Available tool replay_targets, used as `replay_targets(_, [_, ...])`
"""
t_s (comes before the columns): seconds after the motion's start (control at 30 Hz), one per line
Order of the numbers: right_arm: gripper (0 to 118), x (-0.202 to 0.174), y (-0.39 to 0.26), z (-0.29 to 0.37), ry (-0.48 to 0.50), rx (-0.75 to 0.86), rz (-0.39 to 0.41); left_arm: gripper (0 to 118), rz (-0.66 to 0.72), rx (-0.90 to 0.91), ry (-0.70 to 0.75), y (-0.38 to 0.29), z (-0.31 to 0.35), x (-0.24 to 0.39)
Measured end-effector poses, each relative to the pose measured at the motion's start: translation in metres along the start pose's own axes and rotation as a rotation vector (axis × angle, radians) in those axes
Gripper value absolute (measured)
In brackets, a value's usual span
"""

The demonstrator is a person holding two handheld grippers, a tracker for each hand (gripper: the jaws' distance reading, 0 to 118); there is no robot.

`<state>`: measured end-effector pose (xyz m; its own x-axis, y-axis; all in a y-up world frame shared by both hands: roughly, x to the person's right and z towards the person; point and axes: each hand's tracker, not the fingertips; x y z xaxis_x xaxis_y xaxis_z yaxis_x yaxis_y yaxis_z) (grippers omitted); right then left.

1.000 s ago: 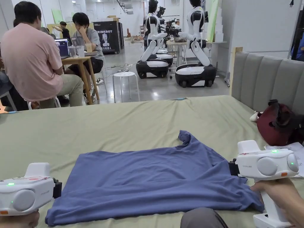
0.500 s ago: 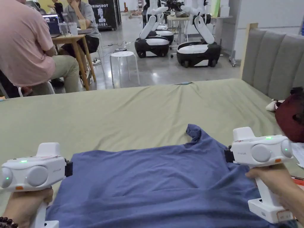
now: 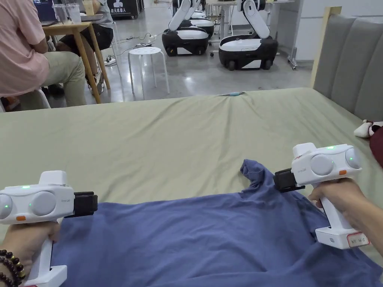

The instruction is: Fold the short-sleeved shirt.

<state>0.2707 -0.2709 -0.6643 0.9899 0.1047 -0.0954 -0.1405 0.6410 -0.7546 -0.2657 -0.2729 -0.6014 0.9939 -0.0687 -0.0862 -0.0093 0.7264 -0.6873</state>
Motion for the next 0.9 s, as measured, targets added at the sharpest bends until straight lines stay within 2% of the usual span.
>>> replay_targets(0.03, [99,0.002,0.001,-0.005,0.005,-0.013,-0.01,89,-0.001,-0.006,0.002,-0.001,-0.003,-0.001])
replay_targets(0.1, [99,0.0,0.0,-0.005,0.012,-0.04,-0.023,42,0.01,-0.022,0.023,-0.002,-0.011,-0.001])
replay_targets(0.13, [99,-0.001,0.0,-0.008,0.013,-0.053,-0.022,28,0.026,-0.039,0.029,-0.003,-0.016,-0.002])
replay_targets(0.23, [98,-0.01,-0.004,-0.015,0.036,-0.101,0.002,27,0.095,-0.086,0.011,-0.01,-0.024,-0.004])
replay_targets(0.3, [97,-0.023,-0.012,-0.023,0.064,-0.146,0.036,27,0.081,-0.059,0.021,-0.013,-0.024,-0.003])
replay_targets(0.33, [96,-0.03,-0.016,-0.024,0.046,-0.125,0.039,27,0.067,-0.054,0.024,-0.013,-0.023,0.0])
replay_targets(0.37, [96,-0.026,-0.017,-0.032,-0.006,-0.103,0.054,20,0.028,-0.053,0.009,-0.014,-0.021,0.004])
replay_targets(0.4, [93,-0.028,-0.017,-0.03,0.011,-0.113,0.052,4,-0.002,-0.062,-0.031,-0.014,-0.02,0.008])
replay_targets(0.43, [86,-0.028,-0.015,-0.025,0.028,-0.116,0.052,3,-0.035,-0.076,-0.002,-0.014,-0.015,0.014])
replay_targets(0.5, [56,-0.029,-0.01,-0.016,0.068,-0.117,0.091,3,-0.117,-0.067,0.022,-0.015,-0.008,0.023])
replay_targets(0.53, [32,-0.03,-0.009,-0.012,0.074,-0.106,0.118,3,-0.116,-0.06,0.015,-0.016,-0.004,0.025])
replay_targets(0.57, [2,-0.031,-0.008,-0.008,0.055,-0.099,0.136,3,-0.103,-0.056,0.008,-0.015,0.0,0.025])
replay_targets(0.73, [2,-0.021,-0.009,0.026,0.065,-0.054,0.085,3,-0.069,0.003,-0.006,-0.011,0.044,0.014])
replay_targets(0.9, [2,-0.013,-0.02,0.085,0.09,0.016,0.093,3,-0.043,0.061,-0.008,-0.008,0.107,-0.012])
